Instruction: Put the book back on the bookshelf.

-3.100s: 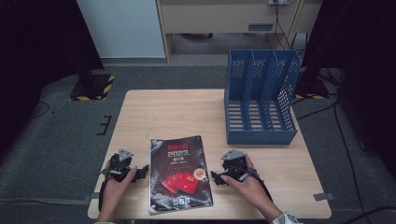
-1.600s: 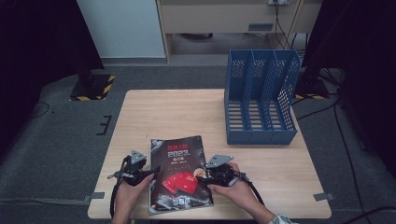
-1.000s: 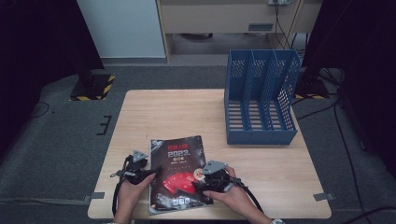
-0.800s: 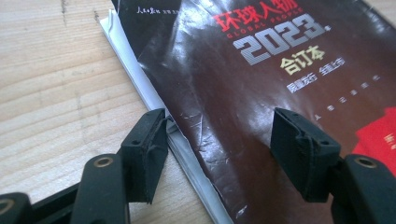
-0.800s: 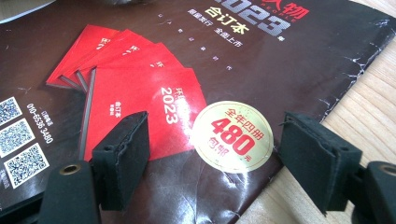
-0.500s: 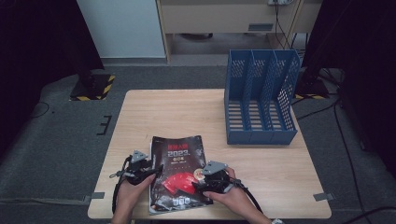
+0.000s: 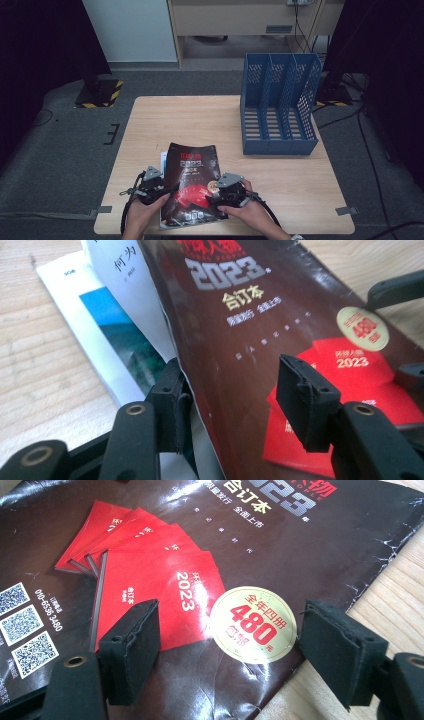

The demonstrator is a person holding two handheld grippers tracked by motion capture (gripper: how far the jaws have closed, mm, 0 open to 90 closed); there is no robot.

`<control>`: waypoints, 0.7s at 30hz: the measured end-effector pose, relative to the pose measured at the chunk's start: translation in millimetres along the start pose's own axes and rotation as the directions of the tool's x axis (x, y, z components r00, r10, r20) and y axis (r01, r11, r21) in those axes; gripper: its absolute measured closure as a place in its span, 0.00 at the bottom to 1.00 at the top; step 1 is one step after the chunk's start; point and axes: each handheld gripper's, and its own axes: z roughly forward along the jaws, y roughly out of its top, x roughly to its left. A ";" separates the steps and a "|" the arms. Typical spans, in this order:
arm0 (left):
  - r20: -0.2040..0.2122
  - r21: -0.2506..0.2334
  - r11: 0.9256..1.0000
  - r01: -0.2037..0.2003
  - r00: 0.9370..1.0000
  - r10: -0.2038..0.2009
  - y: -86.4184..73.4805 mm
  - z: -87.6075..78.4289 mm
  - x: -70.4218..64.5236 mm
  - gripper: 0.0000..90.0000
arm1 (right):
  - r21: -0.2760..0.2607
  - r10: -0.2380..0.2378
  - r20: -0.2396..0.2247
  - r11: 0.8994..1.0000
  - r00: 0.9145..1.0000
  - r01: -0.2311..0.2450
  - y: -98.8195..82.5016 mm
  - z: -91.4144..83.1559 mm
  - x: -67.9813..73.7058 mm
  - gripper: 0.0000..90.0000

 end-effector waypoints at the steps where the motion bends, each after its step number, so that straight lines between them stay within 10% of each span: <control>1: 0.004 -0.008 1.000 0.006 1.000 -0.006 0.4 1.2 1.3 0.53 | 0.000 0.000 0.001 1.000 1.000 0.000 0.0 0.0 0.1 0.28; 12: -0.027 -0.086 0.996 -0.035 0.999 0.033 15.8 22.1 4.8 0.50 | 0.000 -0.009 -0.029 1.000 1.000 0.009 -2.1 -2.7 9.5 0.28; 21: -0.007 -0.035 0.995 -0.094 0.996 0.094 14.6 28.7 -11.0 0.53 | 0.001 -0.012 -0.033 1.000 0.999 0.013 -1.5 -2.1 9.5 0.27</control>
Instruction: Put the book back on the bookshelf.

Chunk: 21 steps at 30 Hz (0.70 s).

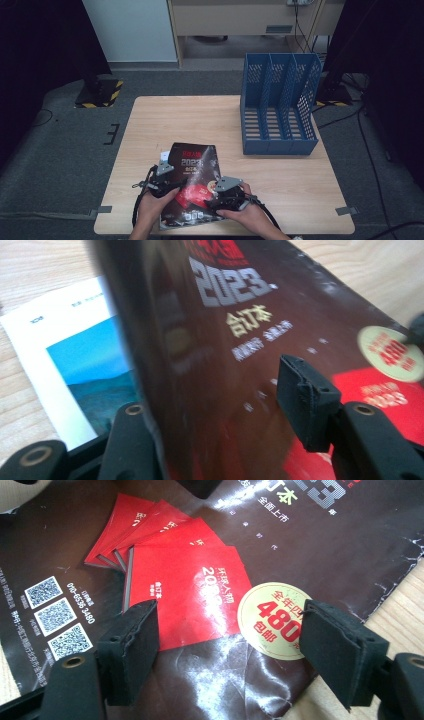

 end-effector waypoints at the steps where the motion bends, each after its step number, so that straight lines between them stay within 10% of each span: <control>1: 0.007 -0.007 1.000 0.004 1.000 -0.004 0.2 -1.8 -0.9 0.54 | 0.000 -0.002 0.001 1.000 1.000 0.002 0.1 0.2 -1.1 0.27; 8: -0.035 0.024 1.000 0.015 0.999 -0.014 -0.5 6.7 0.8 0.68 | -0.002 0.024 0.031 1.000 0.999 -0.024 0.4 0.5 -13.3 0.27; 12: -0.059 -0.020 0.999 0.028 0.998 -0.029 0.4 2.7 -0.9 0.88 | 0.007 0.025 0.026 1.000 0.999 -0.025 1.3 1.8 -13.3 0.19; 21: -0.057 -0.066 0.998 0.002 0.998 -0.006 2.5 -4.7 -5.2 0.98 | 0.039 0.082 0.010 0.996 0.997 -0.083 1.5 3.4 -27.3 0.10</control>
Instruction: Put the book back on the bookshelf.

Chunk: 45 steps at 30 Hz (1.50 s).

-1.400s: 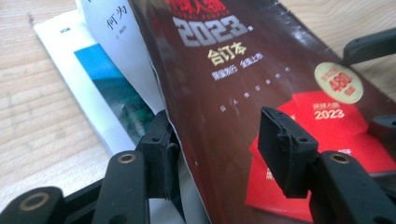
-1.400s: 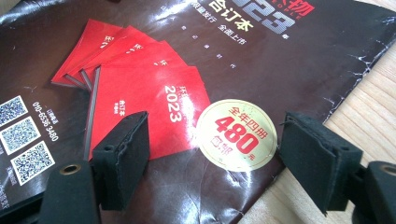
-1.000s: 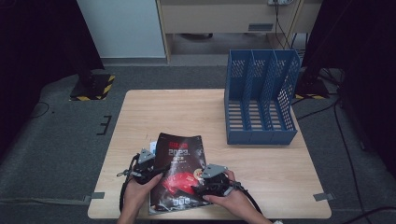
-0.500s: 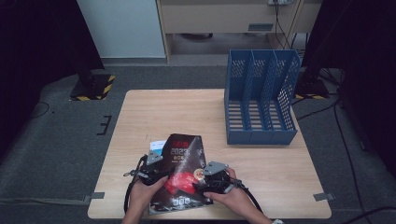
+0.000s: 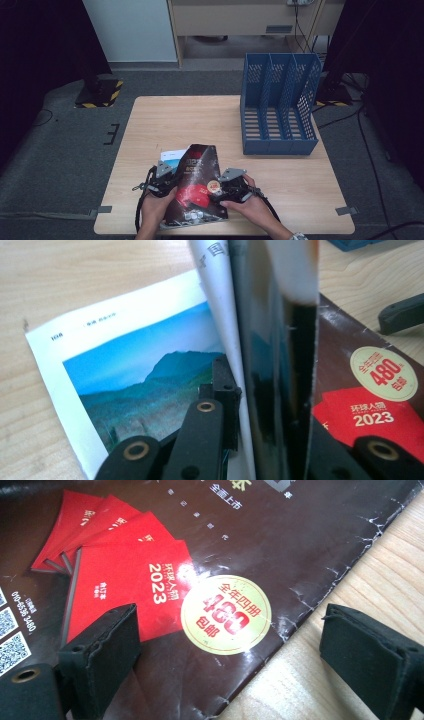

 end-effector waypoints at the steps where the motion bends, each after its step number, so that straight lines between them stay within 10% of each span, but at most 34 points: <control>1: -0.001 -0.009 1.000 -0.006 1.000 0.006 0.4 -0.9 -0.7 0.98 | -0.002 0.001 0.000 1.000 1.000 -0.001 0.1 0.4 -0.3 0.10; 14: -0.011 -0.090 0.993 -0.077 0.997 0.076 4.7 -18.4 -9.5 0.99 | -0.009 0.031 -0.029 0.999 0.999 -0.031 3.3 2.6 -8.2 0.09; 37: 0.002 -0.172 0.983 -0.057 0.998 0.058 6.3 -32.7 -15.3 0.99 | -0.044 0.111 -0.098 0.992 0.989 -0.115 15.5 15.6 -22.3 0.11; 45: -0.062 -0.109 0.993 -0.042 0.997 0.035 4.6 -23.6 -8.9 0.87 | -0.040 0.098 -0.104 0.994 0.990 -0.102 14.7 15.2 -16.8 0.11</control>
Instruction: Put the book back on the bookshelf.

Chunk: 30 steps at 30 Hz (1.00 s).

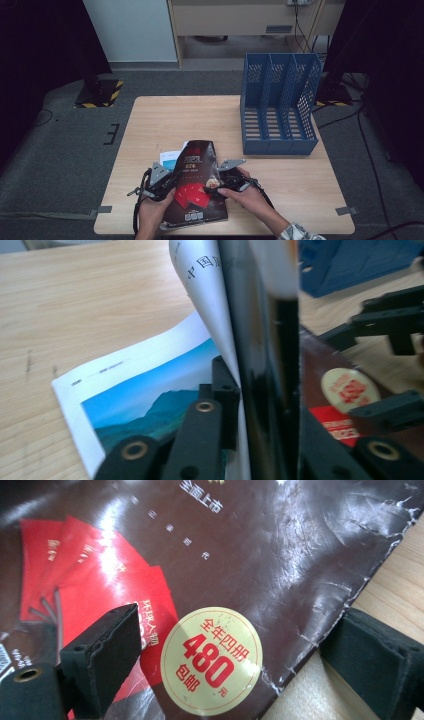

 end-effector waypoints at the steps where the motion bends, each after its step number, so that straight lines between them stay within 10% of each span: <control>1: -0.030 0.007 1.000 -0.004 1.000 0.004 -0.2 0.8 0.9 0.78 | 0.003 -0.005 0.004 1.000 1.000 0.005 -0.2 -0.1 0.9 0.11; 8: -0.186 0.042 0.999 -0.021 0.982 0.029 -1.9 -3.6 13.1 0.48 | 0.014 -0.031 0.032 0.999 0.999 0.031 -0.4 0.6 4.4 0.12; 13: -0.183 0.042 0.999 0.006 0.983 0.002 -3.1 -3.9 22.8 0.47 | 0.013 -0.036 0.043 0.999 0.998 0.035 -0.4 0.1 4.1 0.15; 21: -0.186 0.188 0.982 0.035 0.983 0.001 -15.2 13.0 27.9 0.45 | 0.016 -0.051 0.056 0.999 0.997 0.050 0.0 0.0 3.5 0.19; 30: -0.148 0.202 0.964 0.170 0.979 -0.142 -27.7 17.0 40.1 0.42 | 0.022 -0.071 0.050 0.997 0.996 0.069 1.7 1.9 2.7 0.18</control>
